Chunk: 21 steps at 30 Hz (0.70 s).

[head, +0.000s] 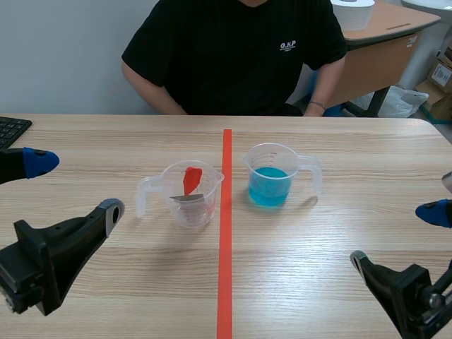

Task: Do the redox reaction experiment.
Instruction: 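Lift the metal plate out of the left beaker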

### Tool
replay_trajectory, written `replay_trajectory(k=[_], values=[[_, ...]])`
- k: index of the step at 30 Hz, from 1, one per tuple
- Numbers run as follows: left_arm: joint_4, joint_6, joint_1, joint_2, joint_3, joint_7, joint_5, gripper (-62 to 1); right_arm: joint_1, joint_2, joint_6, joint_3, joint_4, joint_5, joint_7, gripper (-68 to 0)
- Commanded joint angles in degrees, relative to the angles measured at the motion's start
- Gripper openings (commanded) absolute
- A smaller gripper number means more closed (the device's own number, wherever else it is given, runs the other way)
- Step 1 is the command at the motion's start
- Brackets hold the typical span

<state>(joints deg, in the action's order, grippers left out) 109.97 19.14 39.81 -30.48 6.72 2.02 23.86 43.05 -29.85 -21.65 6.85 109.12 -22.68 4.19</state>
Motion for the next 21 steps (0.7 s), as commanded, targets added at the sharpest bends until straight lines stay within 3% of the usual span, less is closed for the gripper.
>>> replay_trajectory(k=[1,14,21], values=[[0.3,0.1,0.0,0.3,0.4,0.9,0.5,1.4,0.0,-0.1,0.2,0.2,1.0,-0.4,-0.9,0.4],[0.3,0.0,0.2,0.3,0.4,0.9,0.3,1.4,0.0,-0.1,0.2,0.2,1.0,-0.4,-1.2,0.4],[0.3,-2.9,4.2,0.1,2.6,1.0,-1.0,1.4,-0.1,-0.1,-0.3,0.2,1.0,0.2,-2.2,0.4]])
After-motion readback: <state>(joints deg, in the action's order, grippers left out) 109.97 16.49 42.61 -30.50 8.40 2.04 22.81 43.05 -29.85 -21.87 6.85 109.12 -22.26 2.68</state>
